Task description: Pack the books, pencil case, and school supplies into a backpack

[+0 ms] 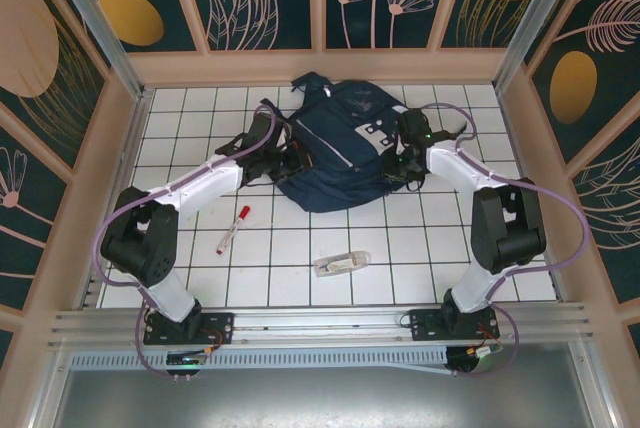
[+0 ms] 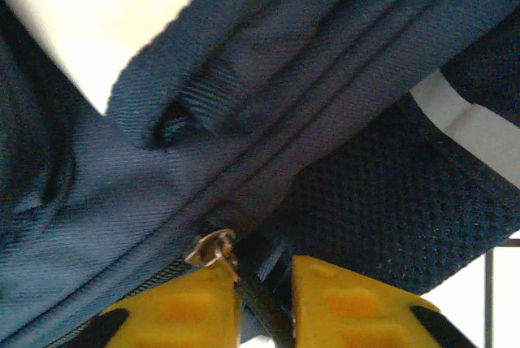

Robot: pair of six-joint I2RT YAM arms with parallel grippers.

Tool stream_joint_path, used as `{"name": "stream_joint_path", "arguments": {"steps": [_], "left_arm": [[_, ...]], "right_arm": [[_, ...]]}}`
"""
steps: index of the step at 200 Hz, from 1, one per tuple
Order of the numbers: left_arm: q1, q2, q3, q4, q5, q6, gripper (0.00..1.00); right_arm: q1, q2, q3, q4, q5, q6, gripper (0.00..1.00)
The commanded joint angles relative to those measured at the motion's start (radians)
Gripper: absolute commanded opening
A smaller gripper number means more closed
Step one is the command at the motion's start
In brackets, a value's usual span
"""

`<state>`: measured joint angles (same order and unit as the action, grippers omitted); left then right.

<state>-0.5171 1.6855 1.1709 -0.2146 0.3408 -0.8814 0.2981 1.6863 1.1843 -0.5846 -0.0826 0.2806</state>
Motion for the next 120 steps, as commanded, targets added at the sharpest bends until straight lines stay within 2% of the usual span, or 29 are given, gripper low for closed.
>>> {"name": "stream_joint_path", "arguments": {"steps": [1,24,50,86,94,106,120], "left_arm": [[-0.004,-0.065,-0.025,-0.029,0.045,0.069,0.04],[-0.059,-0.069,-0.056,-0.013,0.096,0.109,0.2],[-0.093,-0.056,-0.017,-0.101,0.157,0.219,0.24],[-0.093,-0.106,0.05,-0.223,0.163,0.37,0.28],[-0.093,-0.116,0.081,-0.261,0.14,0.412,0.28],[-0.091,-0.129,0.124,-0.316,0.047,0.476,0.32],[-0.077,-0.132,0.159,-0.354,-0.082,0.533,0.45]], "right_arm": [[-0.057,-0.069,-0.007,0.0,0.103,0.01,0.27],[-0.061,-0.152,-0.04,0.014,0.03,0.052,0.36],[-0.06,-0.219,-0.083,0.018,-0.023,0.108,0.4],[-0.047,-0.292,-0.133,0.023,-0.079,0.147,0.43],[-0.04,-0.294,-0.134,0.014,-0.077,0.144,0.43],[-0.033,-0.292,-0.137,0.004,-0.063,0.141,0.44],[-0.027,-0.291,-0.135,0.0,-0.066,0.144,0.45]]}}
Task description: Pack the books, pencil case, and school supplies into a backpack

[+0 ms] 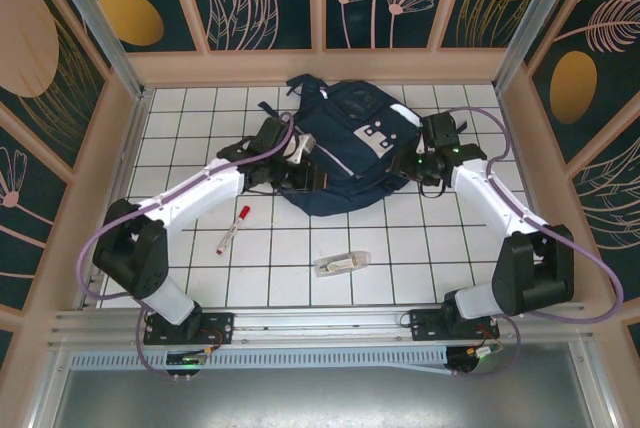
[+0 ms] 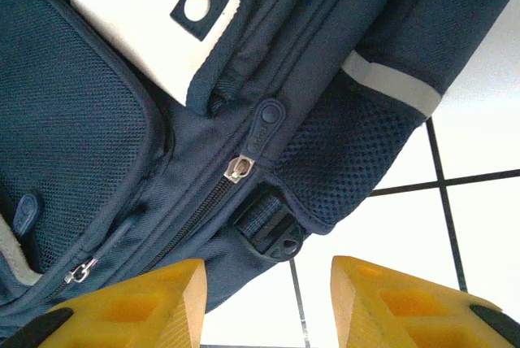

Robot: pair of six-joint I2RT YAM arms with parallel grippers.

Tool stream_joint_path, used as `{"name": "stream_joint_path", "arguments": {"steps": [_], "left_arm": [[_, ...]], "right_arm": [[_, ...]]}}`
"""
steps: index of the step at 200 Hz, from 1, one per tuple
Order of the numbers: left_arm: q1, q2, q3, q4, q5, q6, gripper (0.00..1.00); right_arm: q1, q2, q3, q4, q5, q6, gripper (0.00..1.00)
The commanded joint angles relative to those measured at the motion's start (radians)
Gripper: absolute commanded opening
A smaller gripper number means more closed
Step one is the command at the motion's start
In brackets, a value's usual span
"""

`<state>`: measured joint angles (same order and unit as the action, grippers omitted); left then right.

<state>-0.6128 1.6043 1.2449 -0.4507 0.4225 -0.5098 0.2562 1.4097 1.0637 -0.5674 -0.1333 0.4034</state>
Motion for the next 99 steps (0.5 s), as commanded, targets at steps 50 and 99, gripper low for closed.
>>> {"name": "stream_joint_path", "arguments": {"steps": [50,99], "left_arm": [[0.146,0.099,0.231,-0.082,-0.339,0.181,0.98],[0.173,0.389,0.427,-0.05,-0.525,0.313,0.99]], "right_arm": [[0.071,-0.022,-0.007,-0.005,-0.002,0.056,0.51],[0.1,-0.029,-0.079,0.08,0.0,0.105,0.52]]}}
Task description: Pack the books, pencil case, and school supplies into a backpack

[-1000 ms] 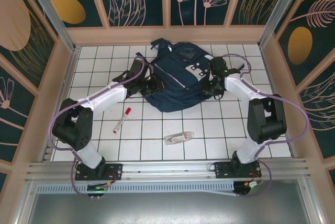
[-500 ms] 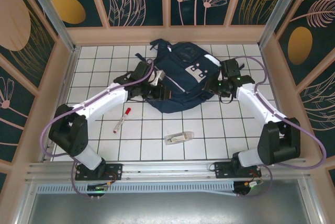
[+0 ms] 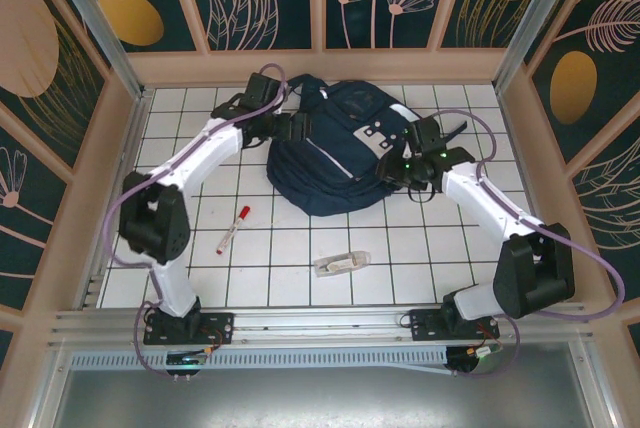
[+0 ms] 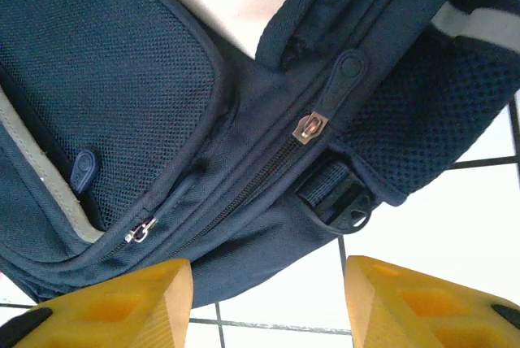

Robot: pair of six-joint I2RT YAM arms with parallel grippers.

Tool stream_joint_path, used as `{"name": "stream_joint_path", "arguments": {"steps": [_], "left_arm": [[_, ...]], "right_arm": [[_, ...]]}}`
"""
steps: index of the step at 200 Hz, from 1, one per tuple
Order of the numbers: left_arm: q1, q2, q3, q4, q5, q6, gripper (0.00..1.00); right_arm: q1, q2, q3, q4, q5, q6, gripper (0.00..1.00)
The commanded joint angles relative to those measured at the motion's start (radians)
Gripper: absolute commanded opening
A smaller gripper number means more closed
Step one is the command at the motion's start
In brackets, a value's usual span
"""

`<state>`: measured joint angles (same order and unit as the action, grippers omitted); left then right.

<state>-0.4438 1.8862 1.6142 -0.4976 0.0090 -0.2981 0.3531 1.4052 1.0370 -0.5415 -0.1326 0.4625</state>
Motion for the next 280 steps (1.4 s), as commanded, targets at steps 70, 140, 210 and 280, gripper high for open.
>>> {"name": "stream_joint_path", "arguments": {"steps": [70,140,210,280], "left_arm": [[-0.065,0.028,-0.299,0.246,0.185,0.102,0.98],[-0.164,-0.287,-0.617,0.334,0.235,0.024,0.94],[-0.19,-0.371,-0.452,0.231,0.153,0.498,0.8],[-0.264,-0.277,-0.505,0.345,0.175,1.095,0.86]], "right_arm": [[-0.083,0.108,-0.107,0.262,-0.164,0.007,0.51],[-0.094,0.279,0.061,0.264,-0.308,-0.15,0.49],[-0.102,0.116,0.028,0.114,-0.089,-0.182,0.49],[-0.113,-0.04,-0.032,0.114,-0.053,-0.174,0.52]]}}
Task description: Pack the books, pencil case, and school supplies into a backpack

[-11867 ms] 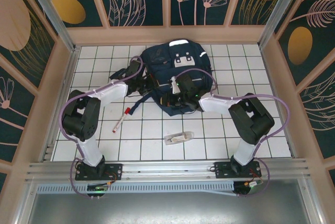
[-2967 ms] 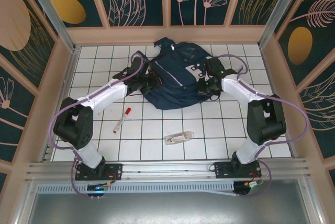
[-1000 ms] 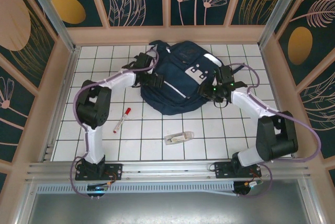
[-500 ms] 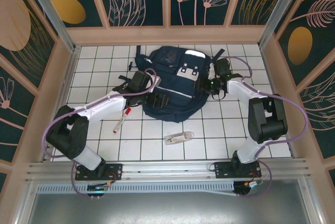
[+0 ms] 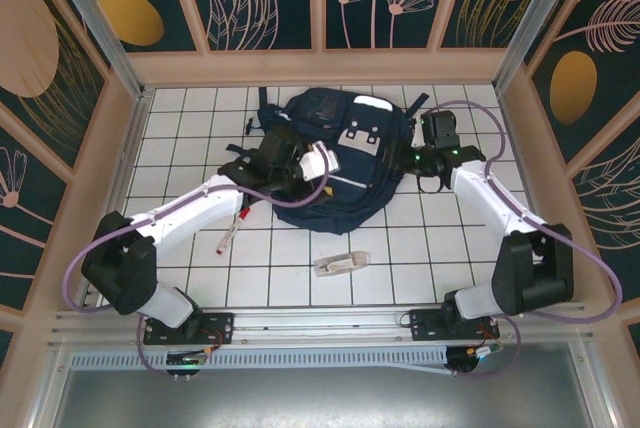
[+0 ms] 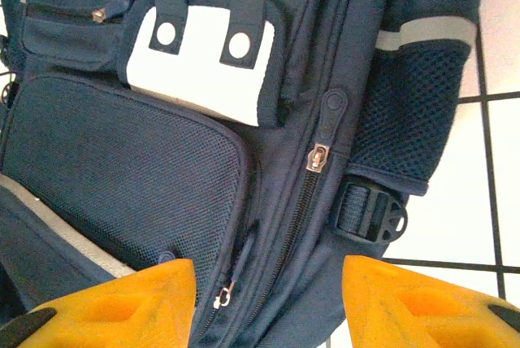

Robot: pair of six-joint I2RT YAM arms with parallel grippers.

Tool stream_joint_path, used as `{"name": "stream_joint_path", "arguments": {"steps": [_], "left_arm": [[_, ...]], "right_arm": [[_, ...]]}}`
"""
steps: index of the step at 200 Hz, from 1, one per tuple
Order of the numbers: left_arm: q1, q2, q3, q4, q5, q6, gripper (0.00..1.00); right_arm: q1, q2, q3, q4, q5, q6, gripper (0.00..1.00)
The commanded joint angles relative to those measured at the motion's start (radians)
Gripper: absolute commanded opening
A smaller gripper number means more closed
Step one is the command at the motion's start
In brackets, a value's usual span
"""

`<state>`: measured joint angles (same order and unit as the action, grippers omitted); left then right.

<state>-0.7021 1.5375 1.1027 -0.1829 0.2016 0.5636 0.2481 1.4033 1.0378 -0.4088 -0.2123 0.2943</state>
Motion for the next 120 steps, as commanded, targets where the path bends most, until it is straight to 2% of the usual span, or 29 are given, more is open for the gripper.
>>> {"name": "stream_joint_path", "arguments": {"steps": [1,29,54,62,70,85,96,104,120], "left_arm": [[-0.007,0.076,0.009,0.027,-0.02,0.238,0.85],[-0.045,0.16,0.03,0.032,-0.175,0.325,0.83],[-0.049,0.243,0.067,0.044,-0.265,0.336,0.73],[-0.049,0.261,0.081,0.049,-0.282,0.321,0.65],[-0.048,0.274,0.1,0.049,-0.29,0.303,0.53],[-0.048,0.289,0.136,0.038,-0.274,0.269,0.25],[-0.049,0.284,0.155,0.014,-0.239,0.26,0.08],[-0.049,0.272,0.158,0.01,-0.217,0.251,0.0],[-0.049,0.237,0.144,0.01,-0.17,0.245,0.0]], "right_arm": [[-0.008,-0.04,-0.035,-0.017,0.026,-0.006,0.52],[-0.009,-0.064,-0.063,0.01,0.03,-0.025,0.53],[-0.009,-0.073,-0.067,0.025,0.019,-0.025,0.53],[-0.007,-0.076,-0.071,0.027,0.018,-0.022,0.53],[-0.009,-0.078,-0.073,0.032,0.011,-0.02,0.53],[-0.009,-0.079,-0.083,0.039,-0.019,-0.033,0.52],[-0.009,-0.077,-0.094,0.041,-0.048,-0.06,0.52],[-0.009,-0.071,-0.102,0.037,-0.067,-0.093,0.53],[-0.009,-0.057,-0.121,0.023,-0.153,-0.25,0.54]]}}
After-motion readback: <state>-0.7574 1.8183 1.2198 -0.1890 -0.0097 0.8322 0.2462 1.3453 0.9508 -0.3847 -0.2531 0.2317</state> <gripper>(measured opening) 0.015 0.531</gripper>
